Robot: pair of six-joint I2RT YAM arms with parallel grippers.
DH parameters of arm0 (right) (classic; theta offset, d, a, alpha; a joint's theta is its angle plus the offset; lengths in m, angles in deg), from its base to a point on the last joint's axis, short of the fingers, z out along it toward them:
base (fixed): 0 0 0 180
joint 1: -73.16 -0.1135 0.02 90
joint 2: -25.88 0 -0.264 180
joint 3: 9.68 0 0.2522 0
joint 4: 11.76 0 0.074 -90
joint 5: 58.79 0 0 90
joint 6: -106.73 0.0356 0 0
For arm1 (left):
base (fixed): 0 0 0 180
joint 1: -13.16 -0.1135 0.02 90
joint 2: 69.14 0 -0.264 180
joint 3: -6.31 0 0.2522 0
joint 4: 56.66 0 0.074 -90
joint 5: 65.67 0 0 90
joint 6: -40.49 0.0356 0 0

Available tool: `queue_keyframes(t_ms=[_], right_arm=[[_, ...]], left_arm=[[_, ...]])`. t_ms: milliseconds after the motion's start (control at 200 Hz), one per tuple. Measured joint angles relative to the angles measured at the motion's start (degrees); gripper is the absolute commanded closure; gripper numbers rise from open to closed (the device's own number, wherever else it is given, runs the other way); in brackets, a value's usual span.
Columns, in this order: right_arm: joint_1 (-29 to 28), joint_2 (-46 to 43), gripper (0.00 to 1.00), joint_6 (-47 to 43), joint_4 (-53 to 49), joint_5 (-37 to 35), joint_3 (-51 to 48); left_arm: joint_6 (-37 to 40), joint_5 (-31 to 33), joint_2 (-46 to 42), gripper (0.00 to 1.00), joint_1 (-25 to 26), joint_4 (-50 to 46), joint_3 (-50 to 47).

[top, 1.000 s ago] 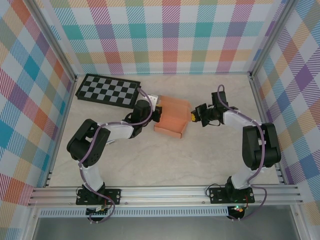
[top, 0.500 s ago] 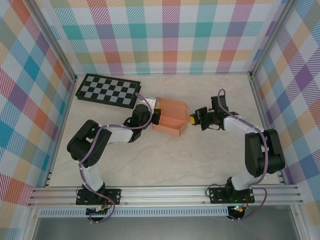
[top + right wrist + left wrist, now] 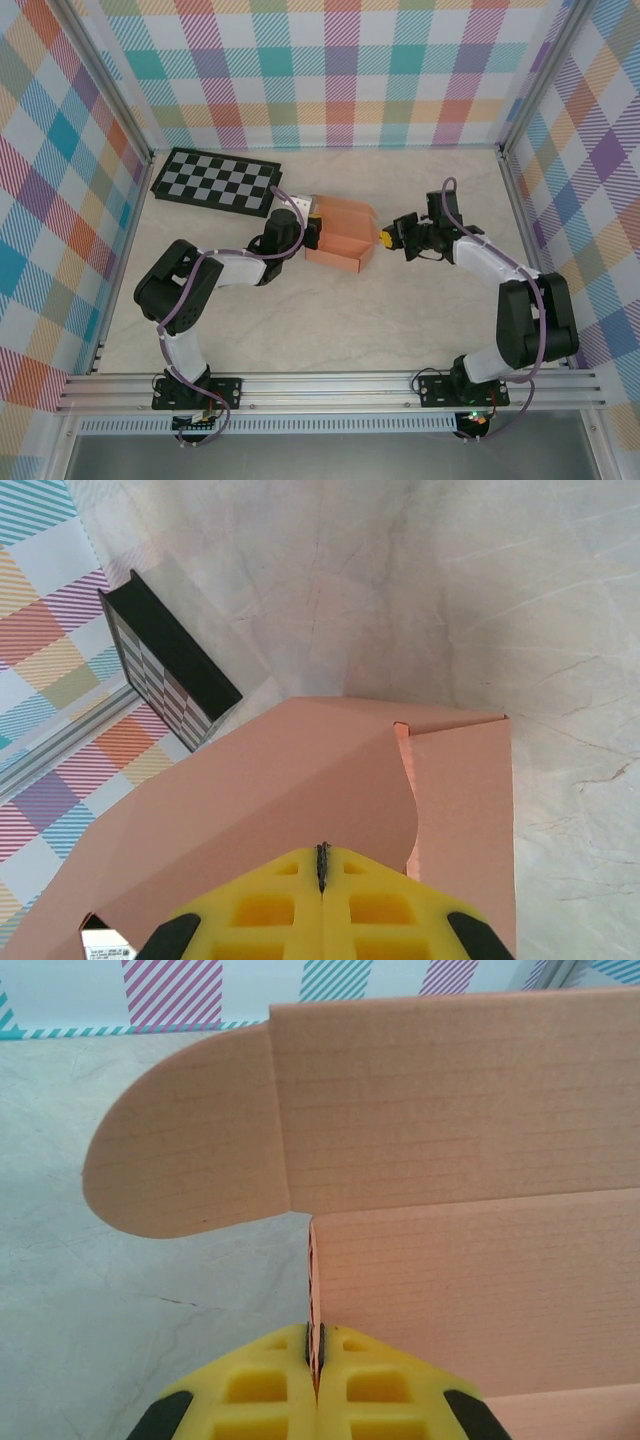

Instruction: Fold the paper box

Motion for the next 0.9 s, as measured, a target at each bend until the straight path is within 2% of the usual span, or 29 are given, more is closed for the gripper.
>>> queue_keyframes(t_ms=[380,900], right_arm=[[-0.59,-0.42,1.0,0.02,0.33,0.39,-1.42],[-2.69,7.34,1.0,0.13,4.28,1.09,0.24]], left_arm=[[0.02,0.2,0.0,0.97,0.37,0.0,0.0],[0.68,0.87,0.0,0.98,0.66,0.26,0.0]])
